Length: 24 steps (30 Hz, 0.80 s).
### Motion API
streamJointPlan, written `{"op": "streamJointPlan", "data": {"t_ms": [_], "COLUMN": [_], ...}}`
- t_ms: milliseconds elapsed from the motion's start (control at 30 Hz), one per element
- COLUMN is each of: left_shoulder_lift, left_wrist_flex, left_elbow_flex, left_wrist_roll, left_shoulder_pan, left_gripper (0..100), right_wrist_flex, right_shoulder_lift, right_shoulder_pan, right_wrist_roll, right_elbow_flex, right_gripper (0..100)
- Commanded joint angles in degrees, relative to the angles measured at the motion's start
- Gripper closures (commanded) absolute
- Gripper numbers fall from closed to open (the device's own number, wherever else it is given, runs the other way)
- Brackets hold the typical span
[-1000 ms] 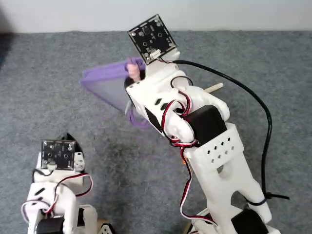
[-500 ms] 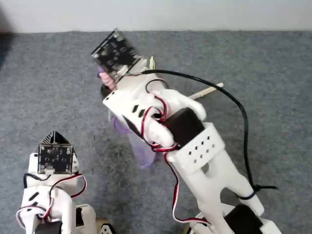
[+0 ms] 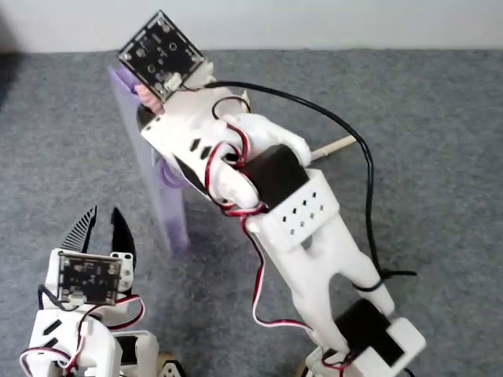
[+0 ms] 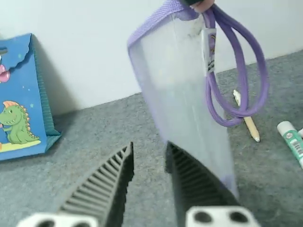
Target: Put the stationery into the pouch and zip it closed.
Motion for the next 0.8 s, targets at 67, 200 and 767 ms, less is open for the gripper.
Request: {"op": "streamJointPlan", "data": {"t_ms": [67,200,767], "left_shoulder_lift": [-0.53,-0.53,-0.53], "left_wrist_flex": [1.93,4.22,6.07], "left_elbow_flex": [-2.42,-1.54,-0.31], "left_wrist_roll": [3.08,2.99,3.16], "left_shoulder_pan": [0.09,0.00,0.62], "left_gripper": [84,84,84], "right_wrist_flex": [5.23,14.55,38.02], "right_shoulder_lift": [2.68,4.09,-3.47], "right_shoulder_pan": [0.48,1.98,5.14], "right_wrist_roll": [-6.51,-8.70,0.88], "right_elbow_flex": [-4.57,-4.57,-4.48], "right_gripper": [99.1,99.1,99.1]}}
